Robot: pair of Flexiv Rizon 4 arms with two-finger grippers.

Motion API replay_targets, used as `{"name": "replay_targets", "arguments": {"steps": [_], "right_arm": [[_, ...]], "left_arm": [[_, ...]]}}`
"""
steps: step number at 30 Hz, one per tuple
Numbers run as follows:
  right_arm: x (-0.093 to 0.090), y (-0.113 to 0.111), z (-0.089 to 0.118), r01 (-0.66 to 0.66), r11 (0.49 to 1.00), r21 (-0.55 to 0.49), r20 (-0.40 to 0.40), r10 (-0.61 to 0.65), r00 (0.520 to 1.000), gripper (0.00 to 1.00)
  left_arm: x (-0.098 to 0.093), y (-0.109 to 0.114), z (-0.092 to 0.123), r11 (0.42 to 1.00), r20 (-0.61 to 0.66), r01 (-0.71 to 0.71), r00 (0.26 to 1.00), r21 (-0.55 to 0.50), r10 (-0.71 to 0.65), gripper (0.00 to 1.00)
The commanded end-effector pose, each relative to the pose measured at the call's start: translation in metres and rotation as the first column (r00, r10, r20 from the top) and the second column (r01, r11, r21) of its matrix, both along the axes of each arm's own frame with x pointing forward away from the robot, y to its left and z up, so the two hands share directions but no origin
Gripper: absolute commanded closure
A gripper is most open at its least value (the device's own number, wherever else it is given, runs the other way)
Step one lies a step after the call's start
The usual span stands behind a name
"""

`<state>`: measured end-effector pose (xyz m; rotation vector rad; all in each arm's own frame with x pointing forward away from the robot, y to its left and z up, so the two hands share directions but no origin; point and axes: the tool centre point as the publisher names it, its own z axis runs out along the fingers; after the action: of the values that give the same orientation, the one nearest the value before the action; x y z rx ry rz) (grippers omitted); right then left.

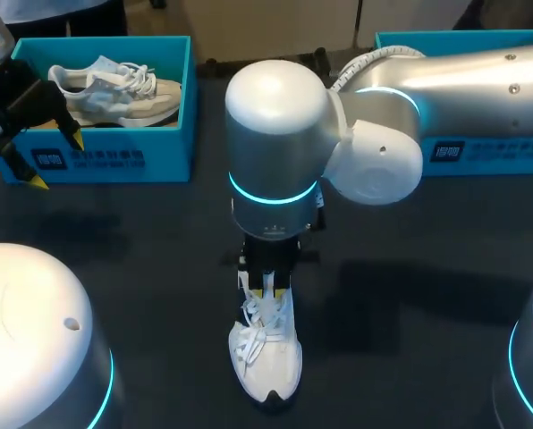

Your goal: Take the shoe out of the shoebox, open the shoe tongue, remove and reinsert the insole, then place the shoe into the shoebox

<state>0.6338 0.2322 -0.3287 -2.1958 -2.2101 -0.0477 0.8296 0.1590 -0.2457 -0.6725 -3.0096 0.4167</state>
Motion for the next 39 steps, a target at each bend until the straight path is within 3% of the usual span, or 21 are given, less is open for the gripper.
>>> {"name": "replay_targets", "arguments": {"steps": [1, 5, 13, 16, 22, 27, 31, 32, 33, 36, 37, 38, 39], "right_arm": [[-0.008, 0.010, 0.010, 0.147, 0.989, -0.033, 0.029, -0.146, 0.989, 0.78], [-0.009, 0.014, 0.014, 0.128, 0.991, -0.048, 0.067, -0.124, 0.990, 0.73], [0.024, 0.008, -0.020, 0.067, 0.998, 0.003, 0.019, -0.067, 0.998, 0.75], [0.028, 0.005, -0.026, 0.054, 0.998, 0.018, 0.003, -0.054, 0.999, 0.75], [0.022, 0.007, 0.008, 0.022, 0.999, -0.048, 0.049, -0.019, 0.999, 0.75], [0.026, 0.008, 0.020, -0.143, 0.989, -0.034, 0.091, 0.146, 0.985, 0.69], [0.041, 0.008, 0.032, -0.464, 0.886, 0.025, 0.104, 0.459, 0.882, 0.57], [0.044, 0.009, 0.034, -0.470, 0.883, 0.010, 0.104, 0.466, 0.878, 0.51], [0.048, 0.008, 0.036, -0.496, 0.869, -0.007, 0.080, 0.494, 0.866, 0.52], [0.060, 0.005, 0.040, -0.673, 0.739, 0.013, 0.098, 0.669, 0.737, 0.51], [0.063, 0.004, 0.040, -0.752, 0.657, 0.044, 0.093, 0.747, 0.658, 0.15], [0.066, 0.003, 0.040, -0.815, 0.577, 0.056, 0.093, 0.810, 0.580, 0.00], [0.069, 0.001, 0.039, -0.876, 0.476, 0.078, 0.110, 0.869, 0.483, 0.00]], "left_arm": [[0.000, 0.000, 0.000, 1.000, 0.000, 0.001, 1.000, 0.004, -0.001, 0.00], [0.000, 0.000, 0.000, 1.000, 0.000, 0.001, 1.000, 0.004, -0.001, 0.00], [0.000, 0.000, 0.000, 1.000, 0.000, 0.001, 1.000, 0.004, -0.001, 0.00], [0.000, 0.000, 0.000, 1.000, 0.000, 0.001, 1.000, 0.004, -0.001, 0.00], [0.000, 0.000, 0.000, 1.000, 0.000, 0.001, 1.000, 0.004, -0.001, 0.00], [0.000, 0.000, 0.000, 1.000, 0.000, 0.001, 1.000, 0.004, -0.001, 0.00], [0.000, 0.000, 0.000, 1.000, 0.000, 0.001, 1.000, 0.004, -0.001, 0.00], [0.000, 0.000, 0.000, 1.000, 0.000, 0.001, 1.000, 0.004, -0.001, 0.00], [0.000, 0.000, 0.000, 1.000, 0.000, 0.001, 1.000, 0.004, -0.001, 0.00], [0.000, 0.000, 0.000, 1.000, 0.000, 0.001, 1.000, 0.004, -0.001, 0.00], [0.000, 0.000, 0.000, 1.000, 0.000, 0.001, 1.000, 0.004, -0.001, 0.00], [0.000, 0.000, 0.000, 1.000, 0.000, 0.001, 1.000, 0.004, -0.001, 0.00], [0.000, 0.000, 0.000, 1.000, 0.000, 0.001, 1.000, 0.004, -0.001, 0.00]]}}
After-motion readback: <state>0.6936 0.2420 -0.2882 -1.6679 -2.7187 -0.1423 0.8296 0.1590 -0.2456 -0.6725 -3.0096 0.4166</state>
